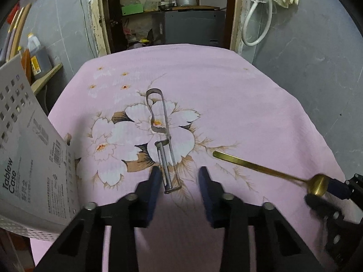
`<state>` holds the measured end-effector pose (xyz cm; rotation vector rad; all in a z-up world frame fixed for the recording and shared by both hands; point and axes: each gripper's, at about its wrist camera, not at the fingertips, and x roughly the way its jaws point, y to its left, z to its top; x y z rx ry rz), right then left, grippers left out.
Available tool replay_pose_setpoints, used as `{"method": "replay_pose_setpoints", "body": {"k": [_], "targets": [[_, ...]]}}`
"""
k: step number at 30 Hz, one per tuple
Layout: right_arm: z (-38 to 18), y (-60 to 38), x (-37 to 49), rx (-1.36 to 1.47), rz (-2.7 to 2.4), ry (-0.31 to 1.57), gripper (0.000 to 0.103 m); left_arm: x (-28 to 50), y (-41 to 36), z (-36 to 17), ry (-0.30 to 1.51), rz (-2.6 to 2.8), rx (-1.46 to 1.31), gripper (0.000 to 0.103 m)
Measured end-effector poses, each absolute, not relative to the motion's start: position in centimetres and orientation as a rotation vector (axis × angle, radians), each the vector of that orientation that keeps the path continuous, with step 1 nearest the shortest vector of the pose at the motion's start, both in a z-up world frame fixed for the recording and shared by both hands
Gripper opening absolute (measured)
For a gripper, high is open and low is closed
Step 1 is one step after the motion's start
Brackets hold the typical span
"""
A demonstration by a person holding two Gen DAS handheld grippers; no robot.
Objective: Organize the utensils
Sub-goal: 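Move the left tool to the silver tongs while the right tool reaches the gold spoon, then close the left tool on the silver tongs while the right tool grasps the gold spoon, then lift the tongs and gold spoon and carry them over the white holder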
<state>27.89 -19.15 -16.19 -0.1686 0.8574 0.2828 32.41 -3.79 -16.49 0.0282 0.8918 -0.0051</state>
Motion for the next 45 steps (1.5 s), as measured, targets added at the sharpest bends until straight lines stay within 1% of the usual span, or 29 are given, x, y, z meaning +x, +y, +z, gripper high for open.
{"method": "replay_pose_setpoints", "body": {"k": [2,4,14,21,27,31,40,45], "targets": [[-16.1,-19.6,28.1,-0.138,0.287,0.853,0.02,32.4,-3.9,-16.5,0.891,-0.004,0.034,0.021],[-15.9,-20.0,28.3,-0.109,0.29,0.844,0.018,32.4,-4.0,-16.4,0.889,0.005,0.041,0.016],[-15.5,-21.6,29.6,0.069,0.291,0.798,0.005,31.7,-3.7,-15.9,0.872,0.035,0.014,0.014],[-15.0,-21.8,30.1,0.136,0.313,0.75,0.004,30.1,-3.6,-13.7,0.777,0.04,0.027,0.014],[-13.3,-21.3,29.7,0.138,0.341,0.7,0.002,29.4,-3.4,-11.2,0.713,0.033,0.029,0.014],[-12.3,-21.1,29.7,0.137,0.355,0.676,0.002,29.1,-3.3,-10.1,0.704,0.027,0.016,0.014],[-11.1,-21.1,29.5,0.133,0.383,0.644,0.002,28.9,-3.2,-9.7,0.71,0.014,0.004,0.014],[-10.2,-20.9,29.3,0.116,0.396,0.623,0.002,28.7,-3.3,-9.7,0.759,-0.019,-0.017,0.014]]}}
